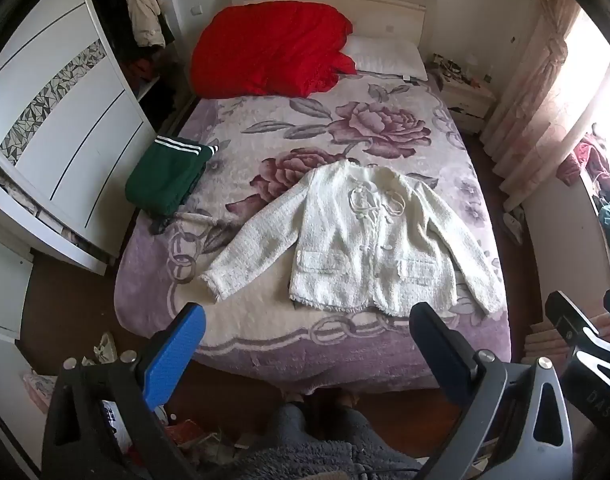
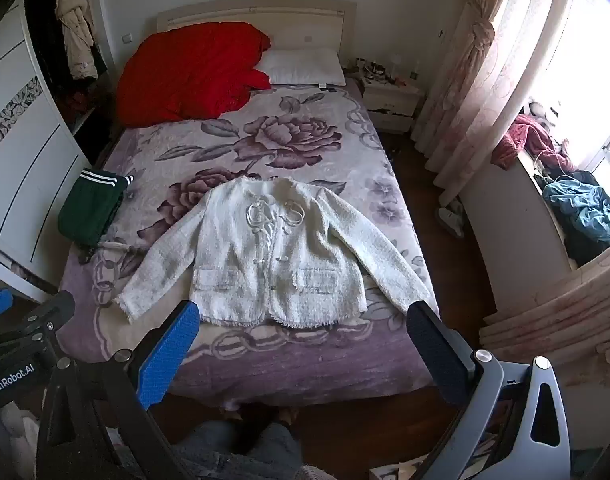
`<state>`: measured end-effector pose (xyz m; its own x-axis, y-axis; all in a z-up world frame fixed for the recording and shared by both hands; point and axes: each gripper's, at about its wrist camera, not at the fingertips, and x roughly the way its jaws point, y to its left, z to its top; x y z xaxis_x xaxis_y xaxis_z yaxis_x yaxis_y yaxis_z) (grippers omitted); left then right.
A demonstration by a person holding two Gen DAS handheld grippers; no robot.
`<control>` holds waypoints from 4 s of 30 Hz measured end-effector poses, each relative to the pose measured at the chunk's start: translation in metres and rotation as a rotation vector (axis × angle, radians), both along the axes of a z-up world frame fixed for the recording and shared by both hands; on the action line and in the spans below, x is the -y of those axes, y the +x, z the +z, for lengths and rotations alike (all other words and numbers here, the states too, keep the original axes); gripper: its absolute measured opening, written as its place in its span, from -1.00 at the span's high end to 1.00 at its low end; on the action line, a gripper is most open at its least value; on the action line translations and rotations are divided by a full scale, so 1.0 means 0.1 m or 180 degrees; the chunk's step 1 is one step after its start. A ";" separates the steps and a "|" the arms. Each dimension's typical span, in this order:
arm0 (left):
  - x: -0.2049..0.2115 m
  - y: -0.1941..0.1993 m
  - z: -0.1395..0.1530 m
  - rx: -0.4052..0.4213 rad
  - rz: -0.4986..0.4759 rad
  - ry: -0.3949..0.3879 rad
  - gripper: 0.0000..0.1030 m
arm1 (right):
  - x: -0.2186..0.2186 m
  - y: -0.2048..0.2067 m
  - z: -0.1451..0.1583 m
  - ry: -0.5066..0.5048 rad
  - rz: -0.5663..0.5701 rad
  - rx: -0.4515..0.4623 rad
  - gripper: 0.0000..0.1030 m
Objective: Fold large clothes
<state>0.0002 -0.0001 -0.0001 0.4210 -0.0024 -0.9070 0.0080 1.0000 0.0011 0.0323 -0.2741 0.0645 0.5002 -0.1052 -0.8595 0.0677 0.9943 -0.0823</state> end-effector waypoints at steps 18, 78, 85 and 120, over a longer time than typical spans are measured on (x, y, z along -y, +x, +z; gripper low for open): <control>0.15 0.02 0.10 0.0058 -0.0005 0.0001 -1.00 | -0.02 -0.02 0.16 -0.0026 0.0000 0.0035 -1.00; 0.15 0.24 0.64 0.0208 -0.0025 -0.0020 -1.00 | -0.11 -0.09 0.45 -0.0058 0.0001 0.0172 -1.00; 0.16 0.26 0.66 0.0220 -0.0026 -0.0024 -1.00 | -0.12 -0.07 0.48 -0.0069 -0.0010 0.0176 -1.00; 1.22 2.00 -3.22 -0.0530 0.0297 0.0845 -1.00 | 3.95 0.72 -5.02 0.1888 -0.3205 -0.0981 -0.53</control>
<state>0.2001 -0.1221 -0.3225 0.2540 0.2751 -0.9273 -0.0616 0.9614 0.2683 0.1044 -0.6686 -0.4376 0.1864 0.1214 -0.9749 0.8916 0.3958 0.2198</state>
